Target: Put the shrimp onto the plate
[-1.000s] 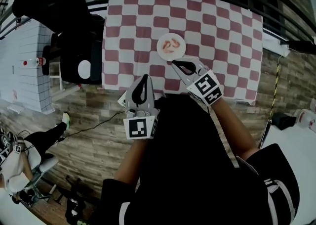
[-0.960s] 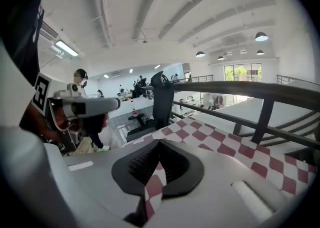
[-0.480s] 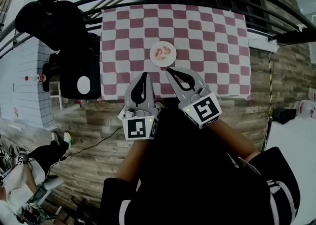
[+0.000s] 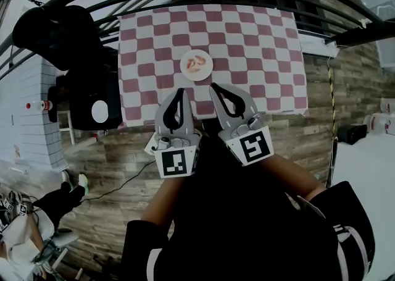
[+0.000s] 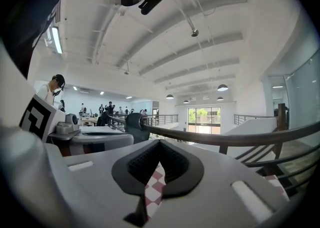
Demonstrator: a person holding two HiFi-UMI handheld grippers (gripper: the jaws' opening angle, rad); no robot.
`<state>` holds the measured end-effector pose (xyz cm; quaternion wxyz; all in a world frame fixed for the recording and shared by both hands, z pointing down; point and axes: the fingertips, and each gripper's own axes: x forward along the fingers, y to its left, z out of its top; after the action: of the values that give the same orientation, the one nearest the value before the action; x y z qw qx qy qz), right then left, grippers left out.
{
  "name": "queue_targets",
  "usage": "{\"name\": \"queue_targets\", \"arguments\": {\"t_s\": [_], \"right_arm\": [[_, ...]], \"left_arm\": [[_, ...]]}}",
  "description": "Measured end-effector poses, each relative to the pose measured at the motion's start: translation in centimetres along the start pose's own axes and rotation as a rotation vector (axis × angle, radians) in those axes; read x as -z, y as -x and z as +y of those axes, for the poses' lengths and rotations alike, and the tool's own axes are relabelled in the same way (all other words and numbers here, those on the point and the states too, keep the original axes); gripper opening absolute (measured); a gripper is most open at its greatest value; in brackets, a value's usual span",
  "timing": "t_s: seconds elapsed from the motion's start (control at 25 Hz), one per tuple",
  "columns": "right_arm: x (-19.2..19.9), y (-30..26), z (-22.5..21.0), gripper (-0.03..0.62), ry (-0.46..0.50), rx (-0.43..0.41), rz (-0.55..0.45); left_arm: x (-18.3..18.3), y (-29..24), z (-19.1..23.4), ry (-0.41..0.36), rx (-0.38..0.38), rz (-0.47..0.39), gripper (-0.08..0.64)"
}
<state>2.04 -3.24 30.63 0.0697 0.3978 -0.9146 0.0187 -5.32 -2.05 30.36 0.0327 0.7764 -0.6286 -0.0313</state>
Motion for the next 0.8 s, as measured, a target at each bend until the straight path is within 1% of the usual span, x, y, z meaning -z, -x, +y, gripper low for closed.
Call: {"name": "queue_targets", "arguments": {"t_s": [0.08, 0.28, 0.48, 0.64, 0.8], "right_arm": [[0.1, 0.3, 0.2, -0.002, 0.002, 0.006, 0.007], [0.9, 1.3, 0.9, -0.002, 0.003, 0.011, 0.029], [1.1, 2.3, 0.9, -0.002, -0.001, 0.033, 0.04], [1.2, 2.9, 1.0, -0.002, 0.017, 0.05, 0.045], [1.4, 3.5, 0.4, -0.002, 0.014, 0.082, 0.05]], "left_arm": [[-0.3, 0.3, 0.0, -0.006, -0.004, -0.016, 0.009], [0.6, 1.0, -0.4, 0.021, 0.007, 0.001, 0.009], [0.0, 1.6, -0.6, -0.004, 0.001, -0.041, 0.009], [0.3, 2.2, -0.6, 0.008, 0.011, -0.02, 0.009], [0.5, 2.3, -1.2, 0.007, 0.03, -0.042, 0.009]]}}
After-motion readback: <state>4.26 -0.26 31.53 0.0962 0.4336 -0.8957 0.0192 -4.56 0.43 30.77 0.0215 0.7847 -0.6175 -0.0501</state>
